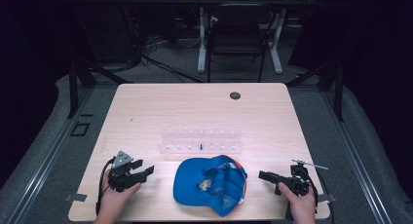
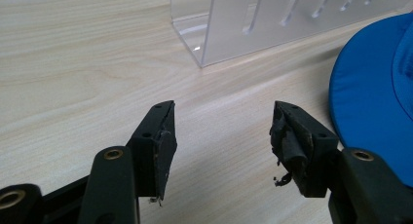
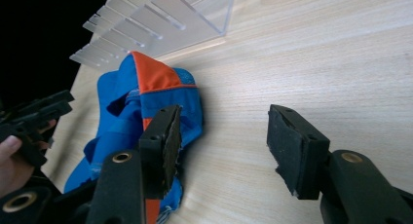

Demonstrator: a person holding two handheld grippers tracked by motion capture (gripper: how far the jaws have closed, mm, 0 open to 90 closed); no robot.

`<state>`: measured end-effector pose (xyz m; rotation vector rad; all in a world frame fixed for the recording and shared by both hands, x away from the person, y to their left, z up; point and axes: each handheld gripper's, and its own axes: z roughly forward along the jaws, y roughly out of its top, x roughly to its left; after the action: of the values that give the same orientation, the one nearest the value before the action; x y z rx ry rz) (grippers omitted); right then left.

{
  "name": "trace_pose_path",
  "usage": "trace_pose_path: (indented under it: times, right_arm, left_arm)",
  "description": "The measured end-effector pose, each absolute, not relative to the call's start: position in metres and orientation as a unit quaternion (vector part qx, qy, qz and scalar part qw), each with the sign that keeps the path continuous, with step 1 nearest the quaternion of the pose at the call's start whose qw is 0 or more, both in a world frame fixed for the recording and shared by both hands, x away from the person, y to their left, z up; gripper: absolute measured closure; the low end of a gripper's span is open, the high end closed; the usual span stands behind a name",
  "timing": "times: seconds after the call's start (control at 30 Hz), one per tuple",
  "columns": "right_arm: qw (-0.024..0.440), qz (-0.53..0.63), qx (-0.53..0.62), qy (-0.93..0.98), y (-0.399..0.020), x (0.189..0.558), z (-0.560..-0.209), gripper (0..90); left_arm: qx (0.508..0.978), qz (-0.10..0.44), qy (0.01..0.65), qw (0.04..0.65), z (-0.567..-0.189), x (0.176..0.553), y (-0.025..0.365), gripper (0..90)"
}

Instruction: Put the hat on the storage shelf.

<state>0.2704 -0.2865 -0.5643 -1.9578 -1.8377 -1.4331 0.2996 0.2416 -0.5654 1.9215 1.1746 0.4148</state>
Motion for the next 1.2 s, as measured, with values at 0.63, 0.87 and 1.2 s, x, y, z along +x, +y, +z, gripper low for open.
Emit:
trace_pose_path:
  times: [0.63,0.87,1.2]
  right_arm:
    - [0.076,-0.475,-0.617,-0.623,-0.275,0.269,-0.562,45.9]
    - [0.105,-0.479,-0.598,-0.634,-0.266,0.269,-0.562,46.0]
    - [0.141,-0.457,-0.581,-0.659,-0.249,0.269,-0.567,48.5]
  left_arm:
    - [0.764,0.164,0.469,0.411,-0.565,0.299,0.242,42.3]
    - [0.77,0.161,0.465,0.407,-0.565,0.299,0.24,42.3]
    - [0.769,0.159,0.465,0.408,-0.566,0.299,0.239,42.3]
